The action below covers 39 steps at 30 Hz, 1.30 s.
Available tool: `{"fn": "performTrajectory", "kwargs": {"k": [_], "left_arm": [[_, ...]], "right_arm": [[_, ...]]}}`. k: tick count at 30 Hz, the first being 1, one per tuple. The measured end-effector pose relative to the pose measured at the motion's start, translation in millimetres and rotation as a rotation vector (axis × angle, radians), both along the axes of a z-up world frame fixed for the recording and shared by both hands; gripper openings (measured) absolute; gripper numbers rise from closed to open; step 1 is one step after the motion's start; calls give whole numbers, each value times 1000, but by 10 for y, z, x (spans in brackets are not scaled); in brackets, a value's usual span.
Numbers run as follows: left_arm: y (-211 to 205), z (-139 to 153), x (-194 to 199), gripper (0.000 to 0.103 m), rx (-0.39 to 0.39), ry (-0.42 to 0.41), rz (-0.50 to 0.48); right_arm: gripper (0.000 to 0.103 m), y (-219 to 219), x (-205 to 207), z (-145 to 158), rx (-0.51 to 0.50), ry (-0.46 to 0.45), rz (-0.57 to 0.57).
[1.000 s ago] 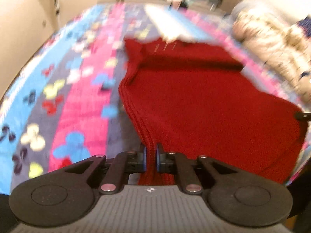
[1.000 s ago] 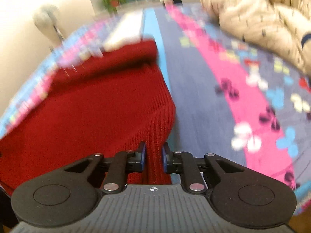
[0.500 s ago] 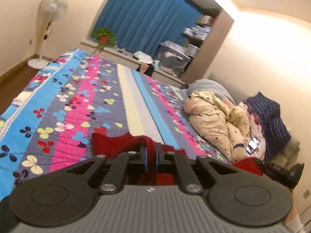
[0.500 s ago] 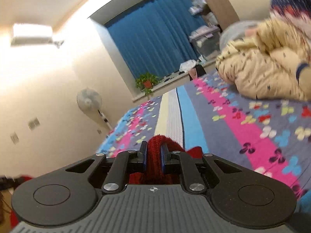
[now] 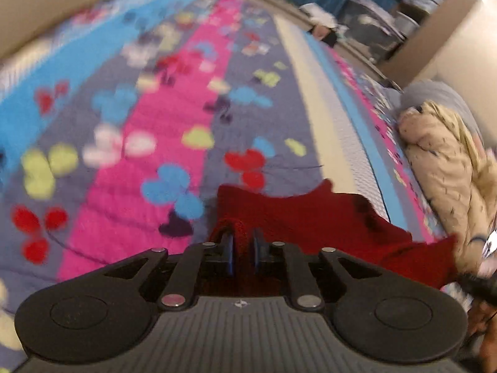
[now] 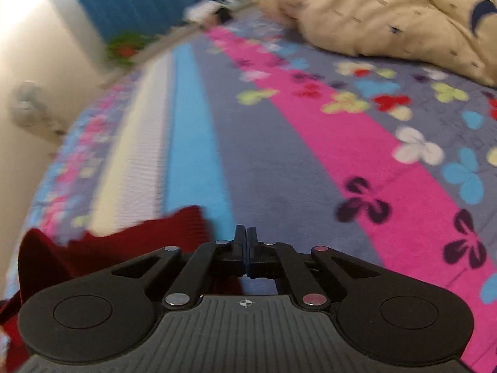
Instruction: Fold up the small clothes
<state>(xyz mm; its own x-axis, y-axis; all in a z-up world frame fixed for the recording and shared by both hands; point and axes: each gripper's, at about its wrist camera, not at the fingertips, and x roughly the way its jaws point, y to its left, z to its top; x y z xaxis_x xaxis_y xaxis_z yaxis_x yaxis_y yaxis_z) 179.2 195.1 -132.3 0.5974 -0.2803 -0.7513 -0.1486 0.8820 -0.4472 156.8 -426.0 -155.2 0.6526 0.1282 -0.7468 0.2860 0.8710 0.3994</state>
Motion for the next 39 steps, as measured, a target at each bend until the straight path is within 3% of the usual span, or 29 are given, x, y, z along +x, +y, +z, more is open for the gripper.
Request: {"fn": "performTrajectory", "kwargs": {"k": [2, 5, 6, 8, 9, 10, 14, 18, 23, 24, 25, 26, 27, 28, 29, 31, 34, 36, 38, 39], "left_arm": [[136, -19, 43, 17, -106, 16, 43], [244, 42, 25, 22, -152, -40, 27], [276, 49, 14, 28, -157, -46, 36], [342, 124, -39, 41, -120, -71, 81], [394, 154, -58, 45, -102, -86, 107], [439, 163, -69, 45, -100, -93, 121], [408, 142, -36, 47, -58, -41, 109], [191, 31, 55, 54, 18, 14, 37], [-66, -118, 140, 52, 86, 47, -53], [-114, -131, 148, 49, 107, 40, -67], [-153, -132, 143, 42, 130, 29, -73], [-188, -120, 129, 30, 149, 14, -83], [-222, -94, 111, 19, 172, -5, -91], [-249, -62, 89, 17, 198, -27, -97], [-273, -31, 69, 16, 217, -47, -104], [-289, 59, 15, 14, 249, -95, -104], [-223, 279, -101, 14, 243, -221, -60], [-192, 397, -163, 14, 239, -314, -21], [-228, 429, -164, 14, 305, -368, 10], [-256, 418, -112, 14, 335, -358, 14]], "right_arm": [[4, -68, -42, -11, 79, -20, -36], [4, -107, -168, 108, 115, -106, -21], [10, -114, -197, 137, 125, -123, -5], [29, -103, -220, 140, 140, -124, 28], [41, -95, -205, 118, 137, -110, 50], [47, -65, -201, 92, 127, -90, 75], [52, 126, -142, -54, 65, 12, 166], [57, 241, -101, -156, 37, 72, 168], [57, 242, -82, -216, 99, 90, 155], [52, 241, -83, -224, 108, 88, 160], [42, 239, -82, -227, 124, 83, 167], [36, 245, -93, -219, 136, 72, 175], [23, 245, -101, -198, 127, 61, 181], [11, 262, -120, -161, 99, 45, 186], [11, 270, -139, -116, 72, 27, 180], [9, 216, -205, 21, 65, -47, 129], [9, 105, -396, 353, 109, -282, 72], [8, 164, -480, 493, 49, -381, 68], [8, 249, -477, 550, -29, -428, 47], [8, 256, -424, 532, -52, -410, 37]]}}
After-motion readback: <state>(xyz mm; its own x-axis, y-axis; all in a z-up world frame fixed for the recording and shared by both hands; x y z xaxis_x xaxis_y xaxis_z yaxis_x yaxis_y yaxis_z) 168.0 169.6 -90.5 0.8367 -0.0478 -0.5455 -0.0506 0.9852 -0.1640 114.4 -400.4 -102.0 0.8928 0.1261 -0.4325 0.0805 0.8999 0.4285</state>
